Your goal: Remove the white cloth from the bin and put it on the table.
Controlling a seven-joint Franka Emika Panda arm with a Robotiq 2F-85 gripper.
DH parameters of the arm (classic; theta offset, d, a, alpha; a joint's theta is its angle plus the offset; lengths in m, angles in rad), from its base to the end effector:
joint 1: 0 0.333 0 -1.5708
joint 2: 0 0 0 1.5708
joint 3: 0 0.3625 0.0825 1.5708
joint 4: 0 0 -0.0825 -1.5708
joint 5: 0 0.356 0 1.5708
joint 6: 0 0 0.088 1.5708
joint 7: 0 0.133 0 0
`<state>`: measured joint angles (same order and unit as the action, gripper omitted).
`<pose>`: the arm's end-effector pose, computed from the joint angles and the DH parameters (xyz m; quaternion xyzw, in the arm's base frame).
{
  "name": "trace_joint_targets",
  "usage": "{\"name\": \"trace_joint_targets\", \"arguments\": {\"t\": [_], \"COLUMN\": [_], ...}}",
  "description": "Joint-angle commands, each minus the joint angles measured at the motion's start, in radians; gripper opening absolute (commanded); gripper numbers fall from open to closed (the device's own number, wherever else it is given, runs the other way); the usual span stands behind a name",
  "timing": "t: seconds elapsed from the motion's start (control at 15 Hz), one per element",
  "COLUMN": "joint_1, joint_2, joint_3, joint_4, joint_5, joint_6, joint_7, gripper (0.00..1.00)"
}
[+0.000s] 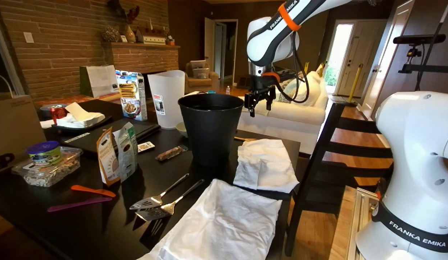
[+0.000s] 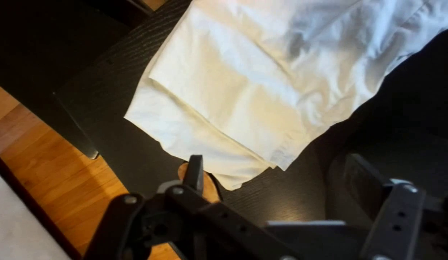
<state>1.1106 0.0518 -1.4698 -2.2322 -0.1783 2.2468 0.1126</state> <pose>0.4710 -0.1819 0.4086 0.9793 -0.1783 -0.0085 0.0950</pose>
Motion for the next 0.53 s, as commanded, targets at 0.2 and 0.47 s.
{"name": "trace_joint_targets", "arguments": {"t": [0.2,0.47], "joint_1": [-0.166,-0.126], "joint_2": [-0.117,-0.292], "joint_3": [0.197,0.195], "joint_4": [0.082,0.107], "joint_5": [0.045,-0.171], "joint_6": [-0.102,-0.200], "joint_7": [-0.091,0.006], "gripper": [1.00,1.00]}}
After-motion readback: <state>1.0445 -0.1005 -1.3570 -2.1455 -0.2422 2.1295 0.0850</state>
